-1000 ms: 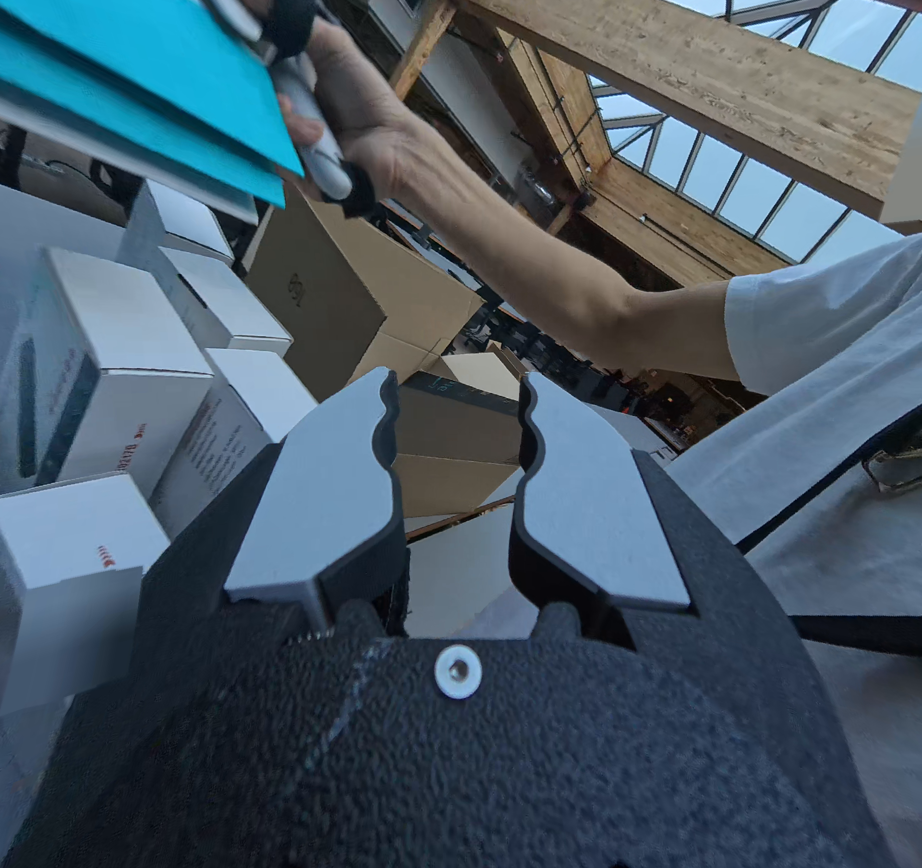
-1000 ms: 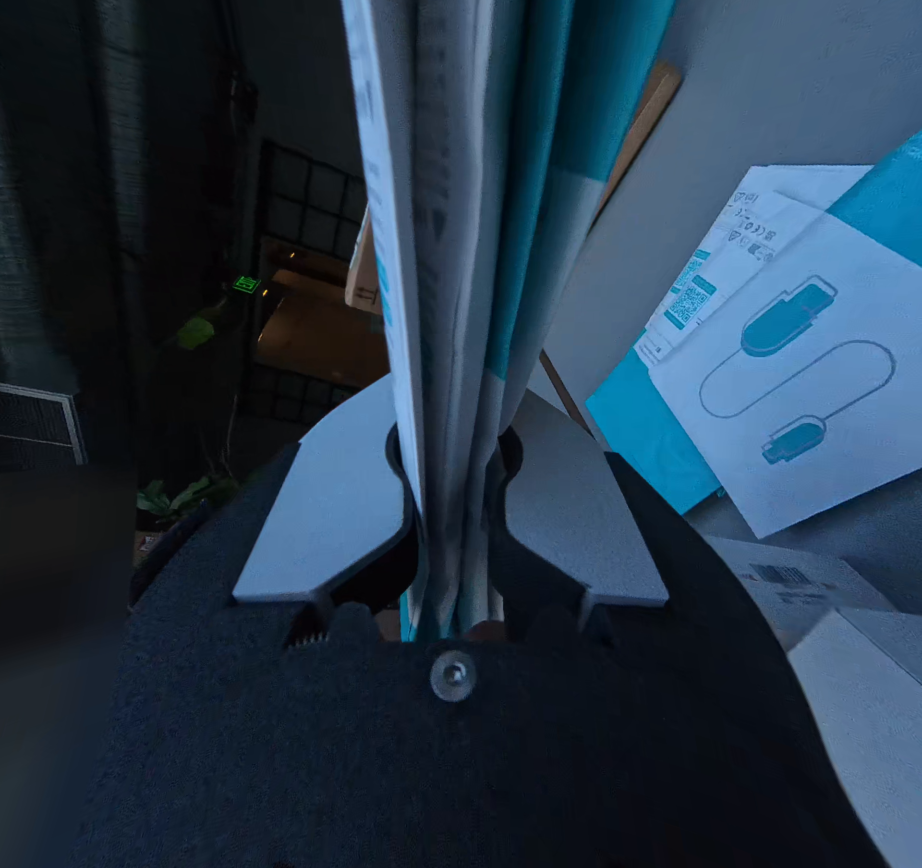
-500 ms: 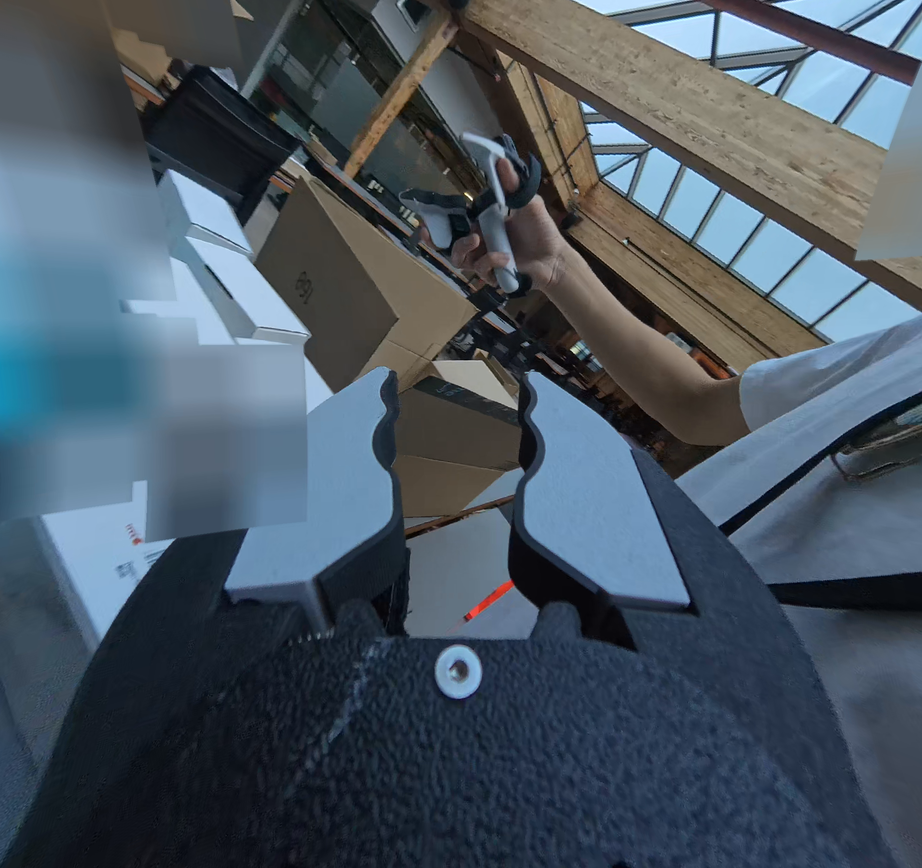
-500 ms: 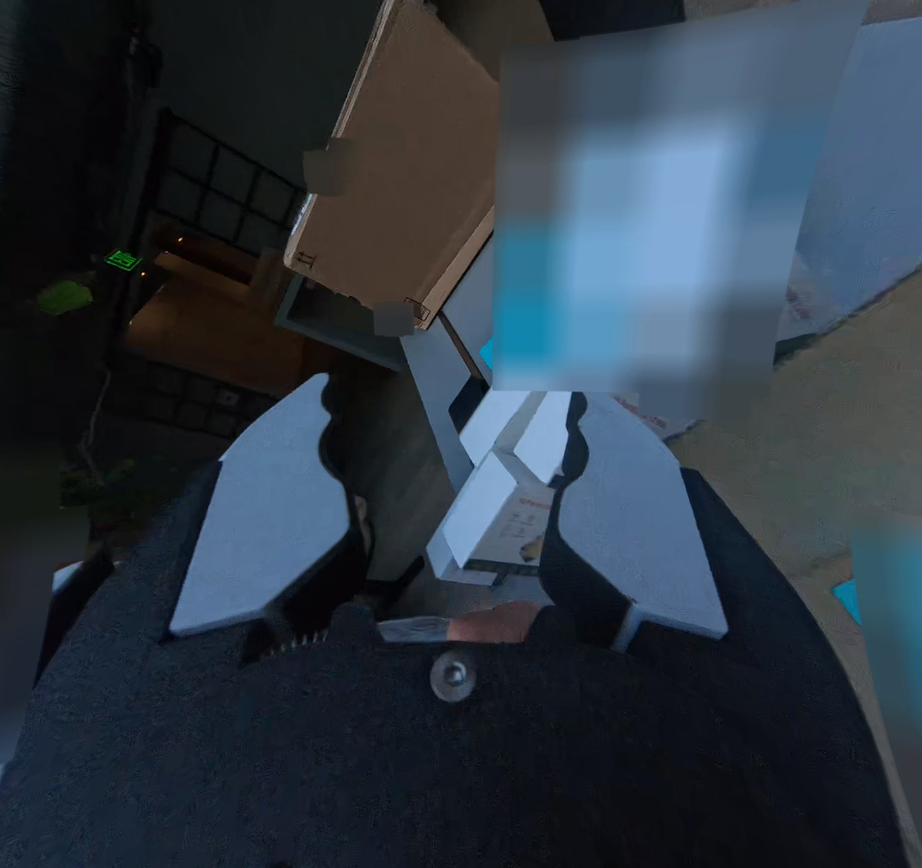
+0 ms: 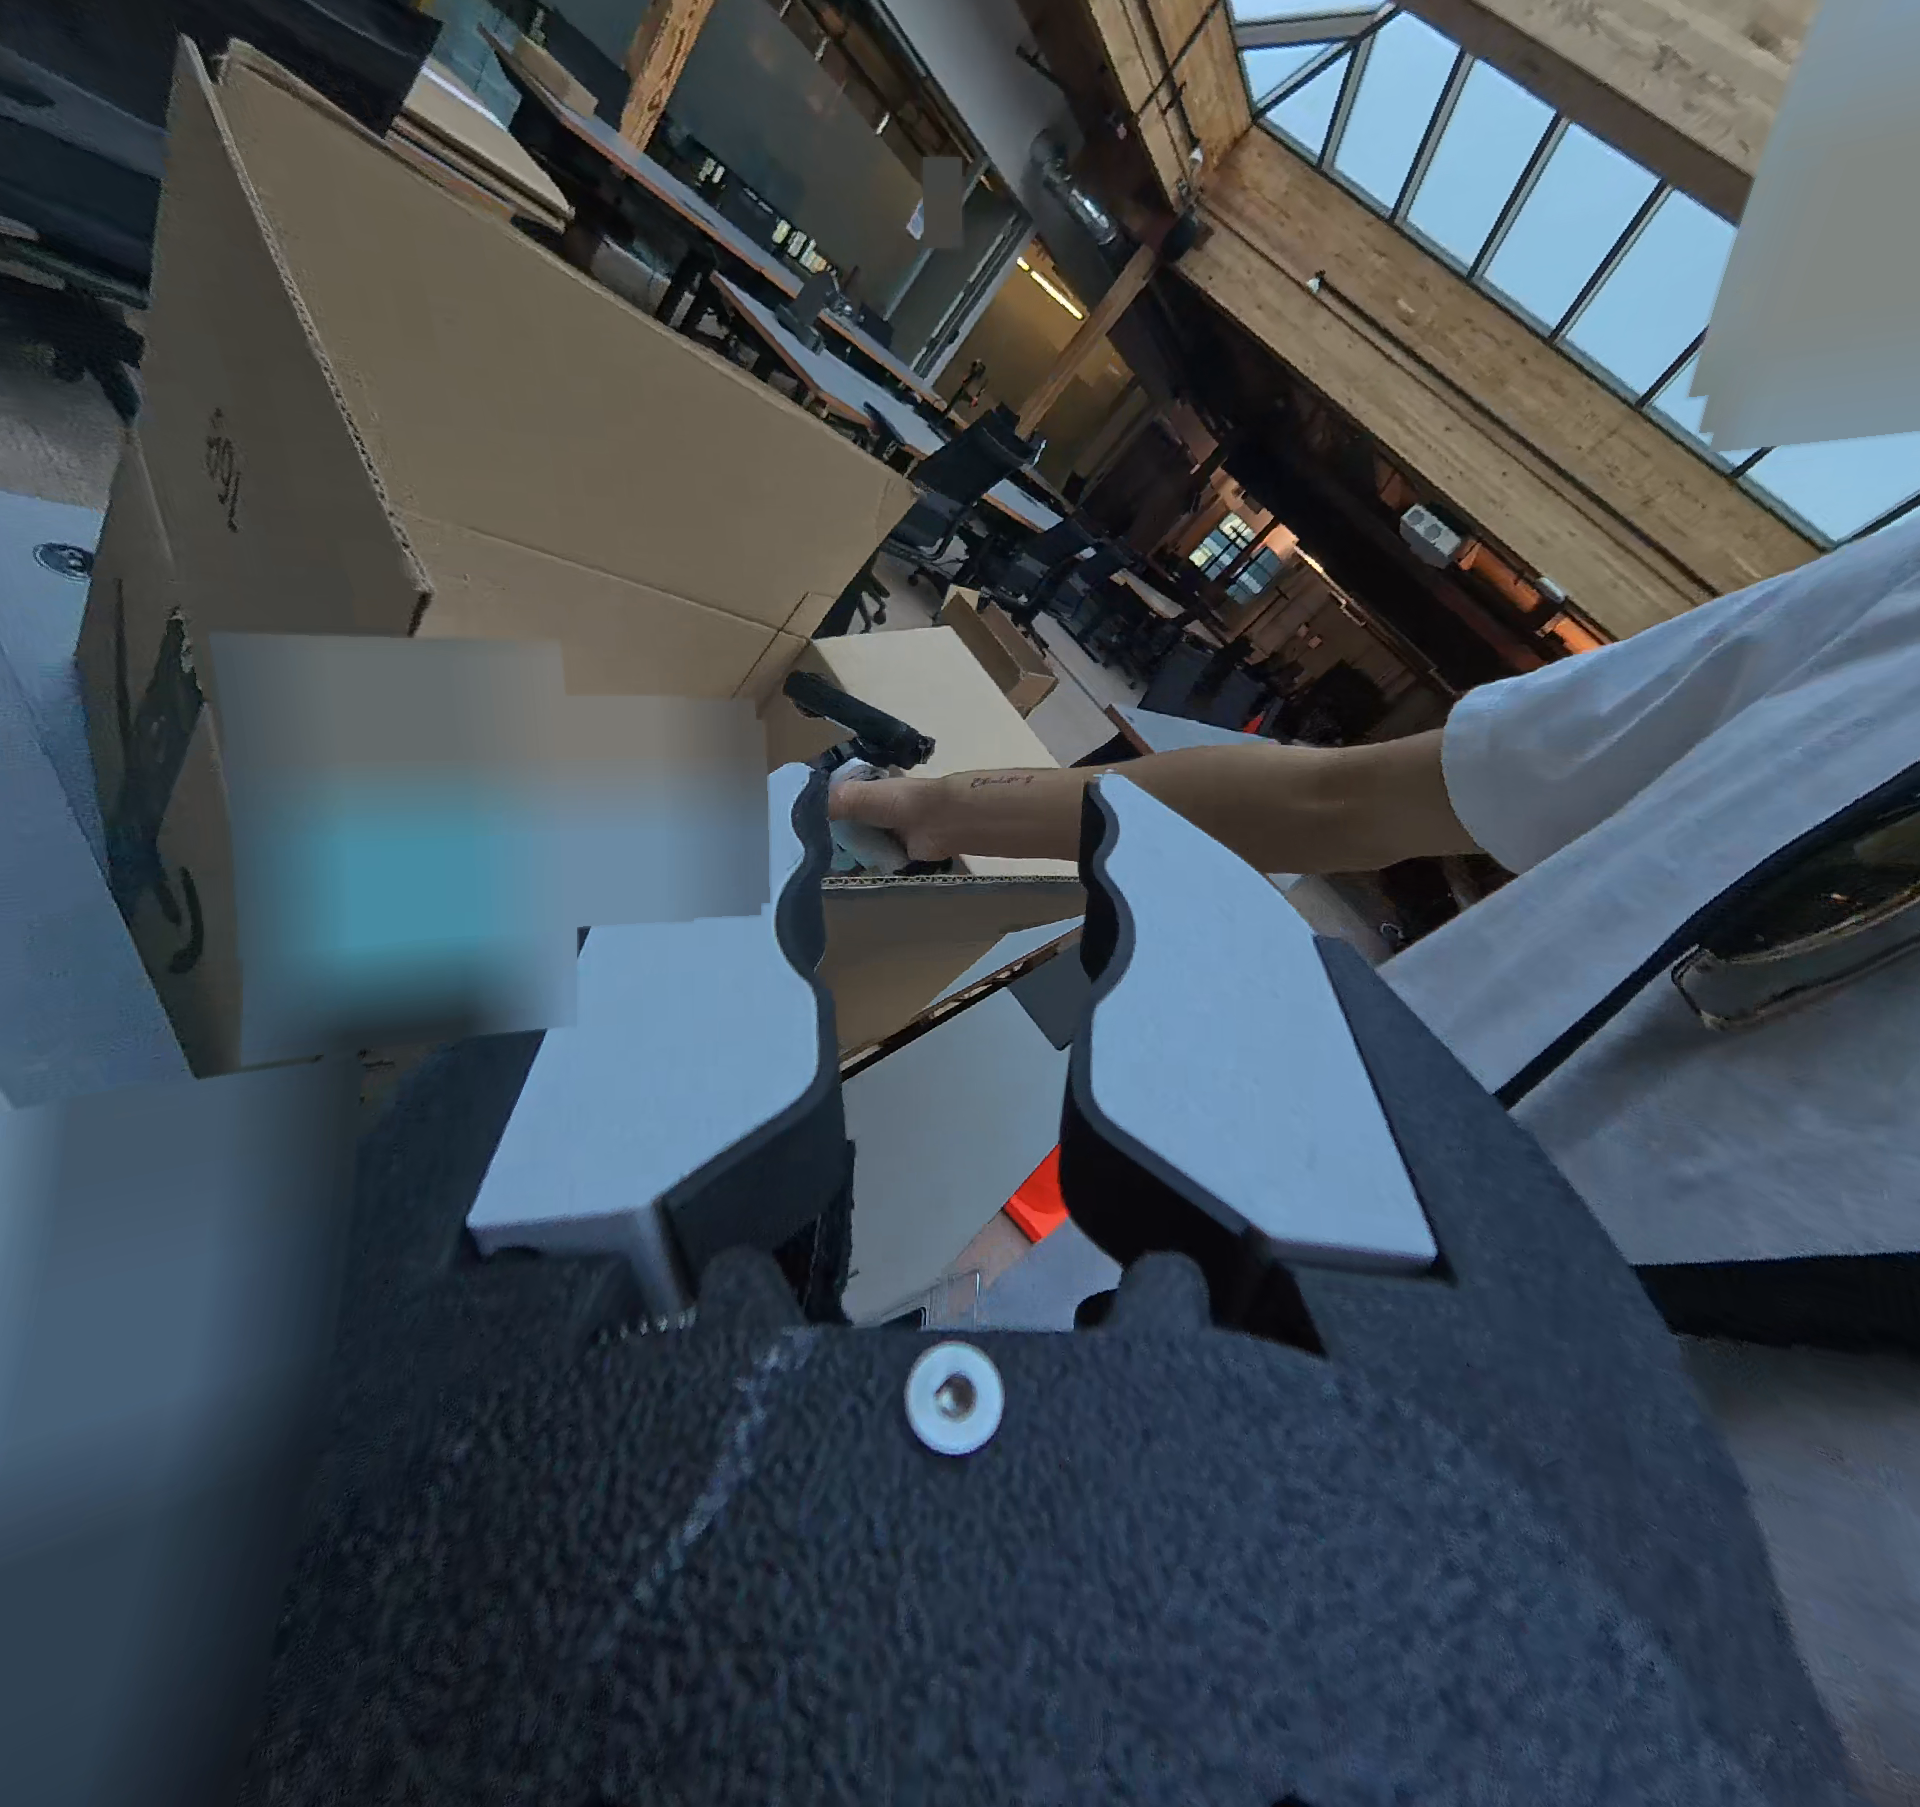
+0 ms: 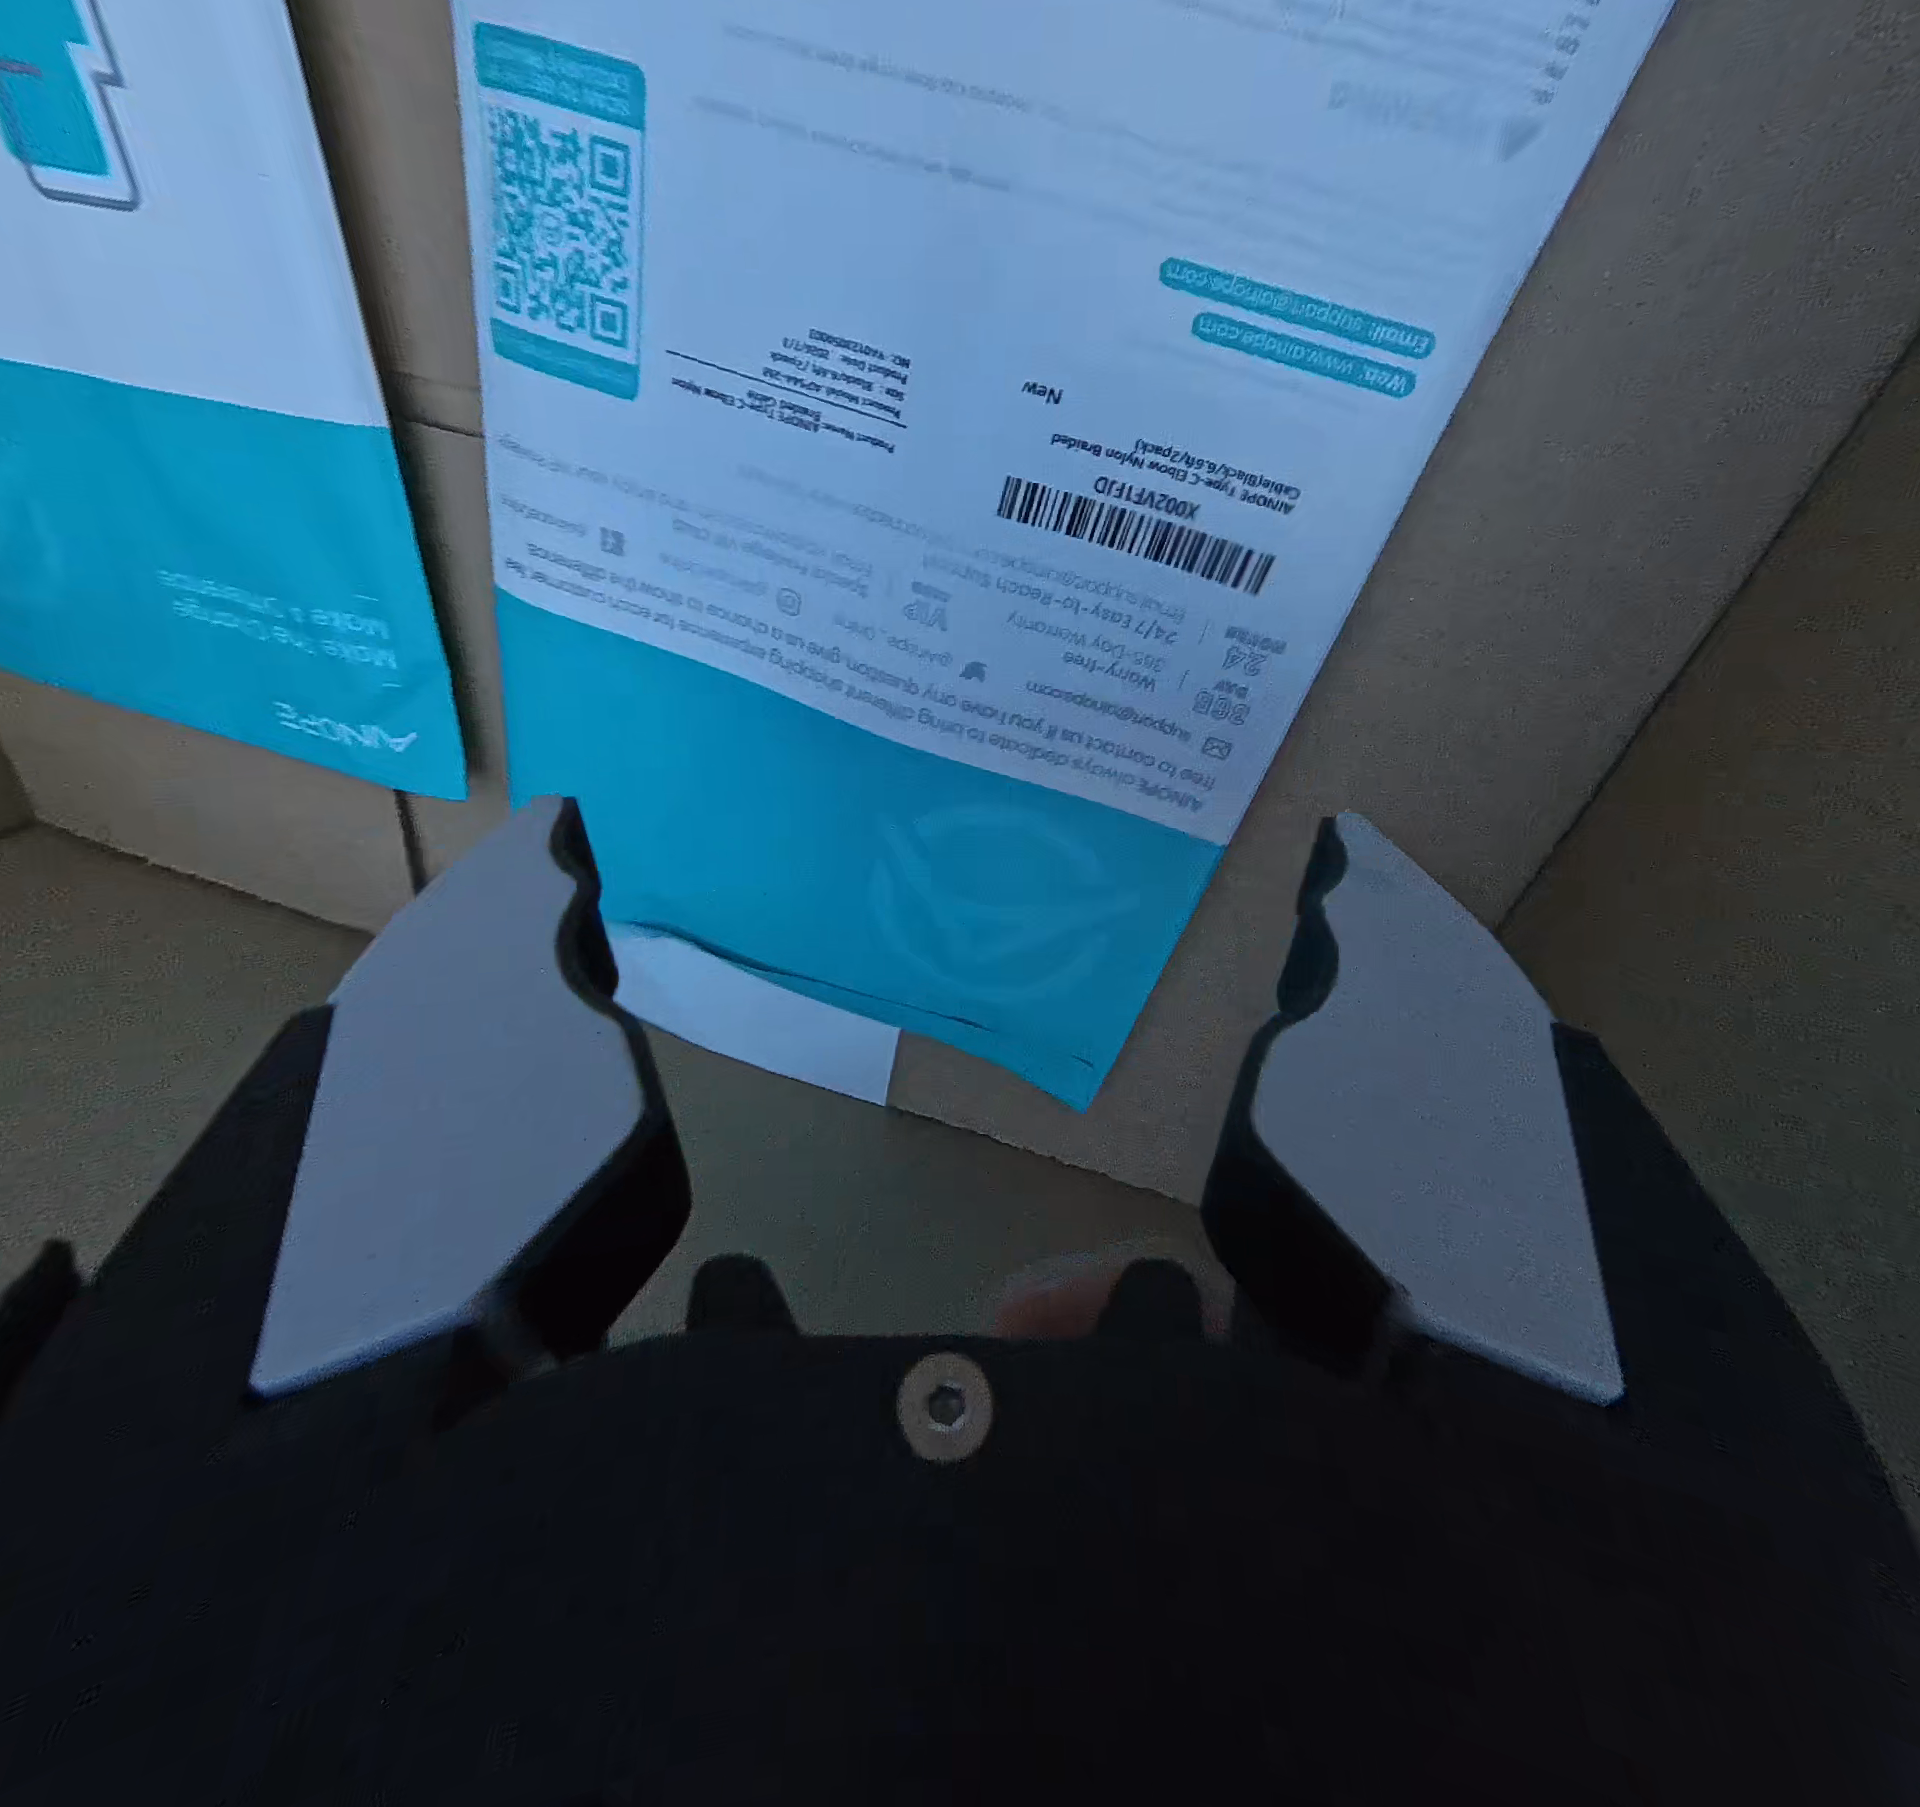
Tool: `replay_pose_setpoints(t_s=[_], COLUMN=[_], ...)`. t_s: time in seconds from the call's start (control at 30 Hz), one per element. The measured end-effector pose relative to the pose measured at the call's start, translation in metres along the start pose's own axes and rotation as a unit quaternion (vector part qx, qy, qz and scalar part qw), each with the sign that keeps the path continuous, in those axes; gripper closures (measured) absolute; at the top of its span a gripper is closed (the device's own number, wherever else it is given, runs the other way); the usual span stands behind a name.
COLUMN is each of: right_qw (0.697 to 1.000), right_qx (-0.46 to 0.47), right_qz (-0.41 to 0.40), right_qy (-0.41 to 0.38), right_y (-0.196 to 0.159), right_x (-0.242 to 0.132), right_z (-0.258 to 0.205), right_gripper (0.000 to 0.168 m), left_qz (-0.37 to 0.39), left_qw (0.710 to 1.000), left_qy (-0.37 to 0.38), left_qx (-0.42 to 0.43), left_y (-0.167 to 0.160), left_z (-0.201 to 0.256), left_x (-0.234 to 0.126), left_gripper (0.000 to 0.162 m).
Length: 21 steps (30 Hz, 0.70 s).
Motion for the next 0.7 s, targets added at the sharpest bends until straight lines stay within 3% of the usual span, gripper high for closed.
replay_pose_setpoints(t_s=[0.1, 0.23, 0.3, 0.33, 0.37, 0.4, 0.43, 0.47, 0.5, 0.6, 0.7], right_qw=[0.998, 0.999, 0.997, 0.988, 0.967, 0.944, 0.939, 0.952, 0.964, 0.957, 0.958], right_qx=[-0.02, 0.012, -0.002, -0.016, -0.037, -0.053, -0.062, -0.07, -0.07, 0.005, 0.023], right_qz=[-0.019, -0.042, -0.023, -0.017, -0.008, 0.014, 0.043, 0.05, 0.034, -0.042, -0.014], right_qy=[-0.065, -0.02, 0.073, 0.152, 0.252, 0.326, 0.336, 0.295, 0.255, 0.286, 0.286], right_y=[0.001, 0.003, 0.008, 0.009, 0.009, 0.01, 0.012, 0.014, 0.014, 0.012, 0.025], right_x=[0.023, 0.043, 0.036, 0.028, 0.017, 0.006, 0.001, 0.005, 0.014, 0.046, 0.062], right_z=[0.017, 0.023, -0.001, -0.018, -0.038, -0.055, -0.062, -0.06, -0.057, -0.07, -0.09], right_gripper=[0.031, 0.031, 0.056, 0.085, 0.1, 0.1, 0.096, 0.092, 0.077, 0.06, 0.074], left_qz=[-0.018, -0.025, -0.021, -0.02, -0.021, -0.022, -0.023, -0.024, -0.025, -0.031, -0.036], left_qw=[1.0, 0.999, 0.999, 0.999, 0.999, 0.998, 0.998, 0.998, 0.998, 0.998, 0.997], left_qy=[0.014, 0.017, 0.013, 0.014, 0.016, 0.017, 0.016, 0.016, 0.019, 0.024, 0.031], left_qx=[0.003, -0.023, -0.037, -0.042, -0.046, -0.049, -0.051, -0.051, -0.05, -0.052, -0.055], left_y=[-0.011, -0.022, -0.024, -0.025, -0.025, -0.026, -0.025, -0.025, -0.025, -0.027, -0.028], left_z=[0.012, 0.019, 0.02, 0.02, 0.019, 0.018, 0.018, 0.018, 0.017, 0.015, 0.014], left_x=[0.02, 0.038, 0.043, 0.044, 0.046, 0.047, 0.047, 0.047, 0.047, 0.045, 0.039], left_gripper=[0.117, 0.117, 0.117, 0.117, 0.117, 0.117, 0.117, 0.117, 0.117, 0.117, 0.117])
Point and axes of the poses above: each gripper's, where its closed fingertips meet, x out along the fingers, y out of its top, z = x × y across the jaws, the point moved 6 cm from there along -x, back along the fingers, and after that the axes turned 6 degrees about -z, right-handed, at the moved point
